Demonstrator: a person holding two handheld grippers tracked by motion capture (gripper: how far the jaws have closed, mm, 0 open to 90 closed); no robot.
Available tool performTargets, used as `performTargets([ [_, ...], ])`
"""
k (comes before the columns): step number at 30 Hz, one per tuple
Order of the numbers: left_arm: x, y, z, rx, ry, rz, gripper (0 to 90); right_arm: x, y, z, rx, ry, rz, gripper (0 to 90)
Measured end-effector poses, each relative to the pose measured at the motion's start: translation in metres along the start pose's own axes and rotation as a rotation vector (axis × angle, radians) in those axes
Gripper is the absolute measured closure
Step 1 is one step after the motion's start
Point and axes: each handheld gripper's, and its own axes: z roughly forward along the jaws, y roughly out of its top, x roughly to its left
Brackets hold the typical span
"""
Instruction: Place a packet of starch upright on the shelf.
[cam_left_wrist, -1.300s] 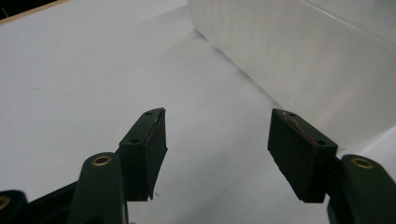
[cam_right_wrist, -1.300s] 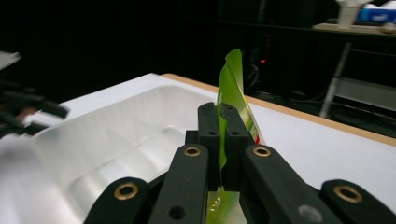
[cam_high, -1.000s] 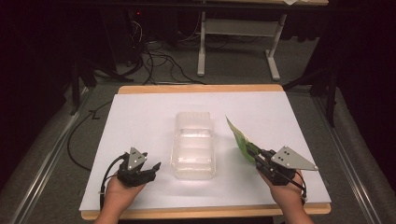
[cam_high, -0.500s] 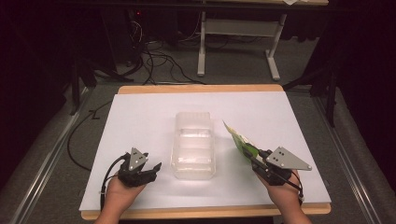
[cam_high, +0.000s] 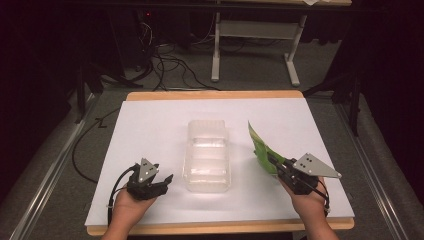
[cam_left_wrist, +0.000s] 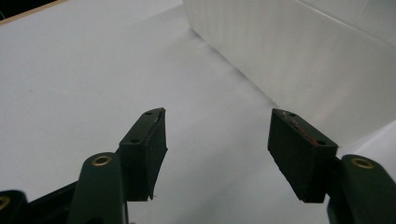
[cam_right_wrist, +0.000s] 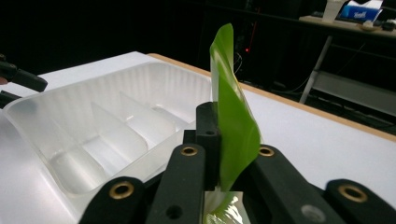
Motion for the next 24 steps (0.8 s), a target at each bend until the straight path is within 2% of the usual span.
performTargets([
  [3, 0.000, 0.000, 0.000, 0.001, 0.000, 0.000, 37.8, 0.001, 0.000, 0.000, 0.000, -0.020, 0.002, 70.1],
  [5, 0.000, 0.000, 0.000, -0.001, -0.002, 0.000, 37.8, 0.001, -0.002, 0.004, 0.024, -0.045, -0.007, 59.8],
  [6, 0.000, 0.000, 0.000, 0.000, -0.001, 0.000, 37.8, 0.000, -0.004, 0.007, 0.054, -0.058, -0.004, 55.2],
  [10, 0.000, 0.000, 0.000, -0.001, -0.002, 0.000, 37.8, -0.003, -0.006, 0.013, 0.081, -0.099, 0.006, 55.3],
  [12, 0.000, 0.000, -0.001, 0.000, -0.003, 0.002, 37.8, -0.004, -0.005, 0.012, 0.082, -0.127, 0.007, 52.4],
  [16, 0.000, 0.000, 0.000, 0.000, -0.004, 0.000, 37.8, -0.006, -0.008, 0.014, 0.107, -0.107, -0.001, 48.2],
  [18, 0.000, 0.000, 0.000, 0.002, -0.005, 0.002, 37.8, -0.009, -0.011, 0.016, 0.122, -0.092, 0.018, 51.9],
  [20, -0.001, 0.000, 0.000, 0.005, -0.006, 0.004, 37.8, -0.009, -0.011, 0.016, 0.113, -0.108, 0.008, 58.7],
  [22, 0.000, 0.000, 0.000, 0.002, -0.005, 0.003, 37.8, -0.010, -0.010, 0.015, 0.099, -0.093, 0.010, 74.4],
  [24, 0.000, 0.000, 0.000, 0.003, -0.004, 0.002, 37.8, -0.010, -0.008, 0.013, 0.081, -0.084, 0.009, 83.8],
])
